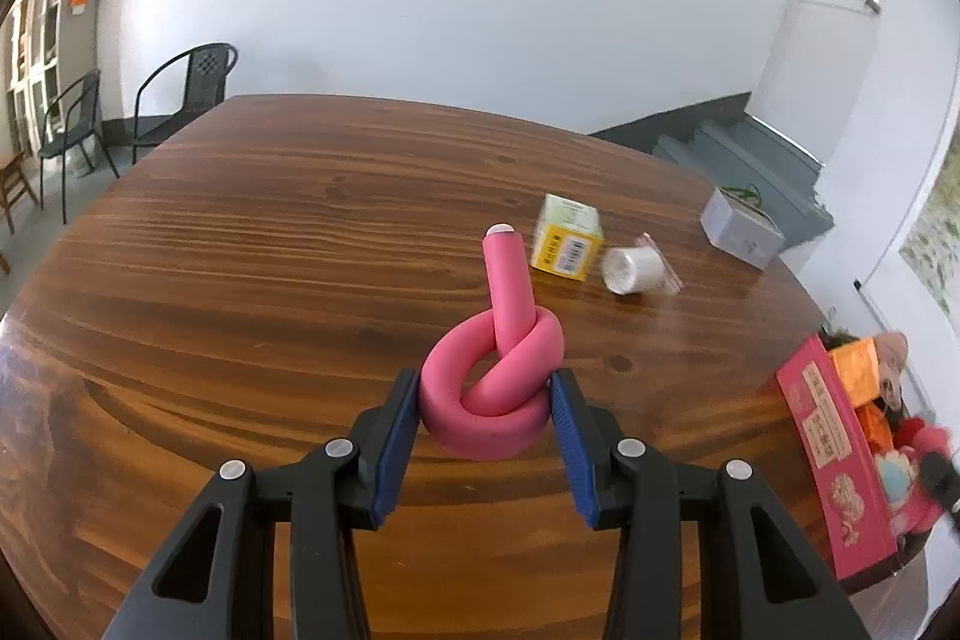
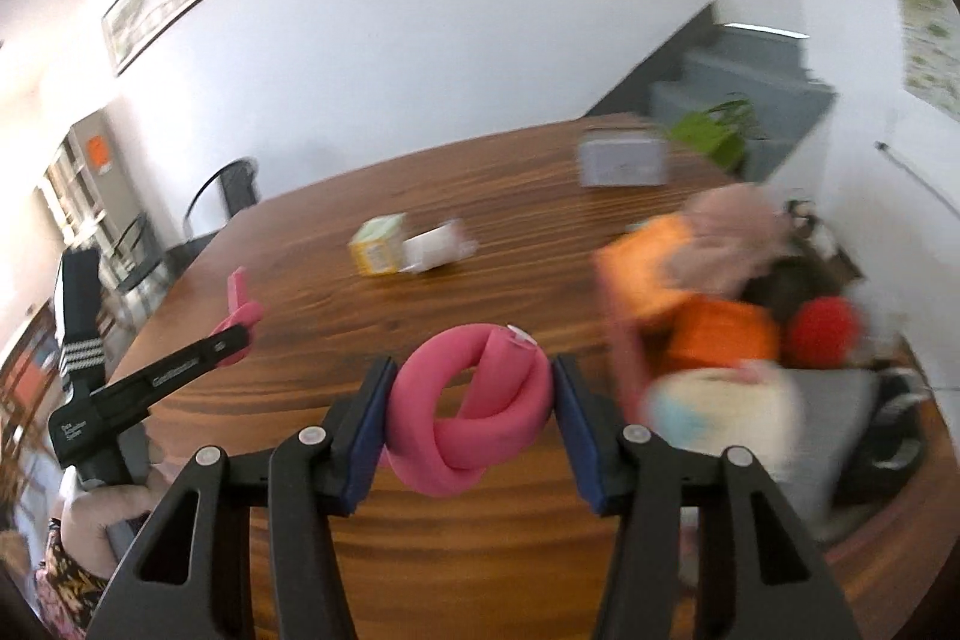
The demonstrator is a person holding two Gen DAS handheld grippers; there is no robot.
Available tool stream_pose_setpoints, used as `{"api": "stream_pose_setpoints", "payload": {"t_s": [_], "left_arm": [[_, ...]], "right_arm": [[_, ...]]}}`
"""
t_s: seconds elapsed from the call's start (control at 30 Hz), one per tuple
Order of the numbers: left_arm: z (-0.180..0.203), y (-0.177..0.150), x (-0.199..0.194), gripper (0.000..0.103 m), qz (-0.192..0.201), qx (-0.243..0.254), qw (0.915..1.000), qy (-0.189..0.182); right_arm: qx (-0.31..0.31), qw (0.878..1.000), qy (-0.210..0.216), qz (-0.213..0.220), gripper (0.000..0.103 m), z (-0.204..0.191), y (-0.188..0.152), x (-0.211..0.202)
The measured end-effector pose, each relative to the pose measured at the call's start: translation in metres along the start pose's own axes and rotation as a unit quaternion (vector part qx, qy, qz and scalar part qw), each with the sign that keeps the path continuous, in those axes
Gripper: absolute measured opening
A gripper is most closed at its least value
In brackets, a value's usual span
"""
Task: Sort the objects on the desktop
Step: 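Drop the right tool's pink knot into the pink box while the left tool holds its knot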
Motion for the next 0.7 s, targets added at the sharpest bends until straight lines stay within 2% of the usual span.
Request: {"api": "stream_pose_setpoints", "payload": {"t_s": [0.2,0.33,0.47,0.7], "left_arm": [[0.020,-0.008,0.002,0.045,-0.010,0.015,0.9996,-0.020],[0.032,-0.013,0.000,0.045,-0.010,0.026,0.9993,-0.026],[0.045,-0.017,-0.004,0.045,-0.010,0.038,0.9986,-0.034],[0.054,-0.025,-0.019,0.045,-0.004,0.041,0.9979,-0.050]], "right_arm": [[0.051,0.996,-0.069,0.023,0.056,0.089,0.005,-0.034],[0.081,0.992,-0.096,0.021,0.056,0.130,0.001,-0.040],[0.089,0.990,-0.110,0.015,0.056,0.147,-0.004,-0.041],[0.071,0.989,-0.132,0.003,0.057,0.150,-0.013,-0.025]]}}
Point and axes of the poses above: each gripper's, at about its wrist camera, not at the fingertips, and x roughly the way its jaws point, z to its right, y to its top, the point moved 7 cm from there along x, roughly the way its jaws point, and after that the axes turned 6 degrees about -y, right-handed, at the moved point
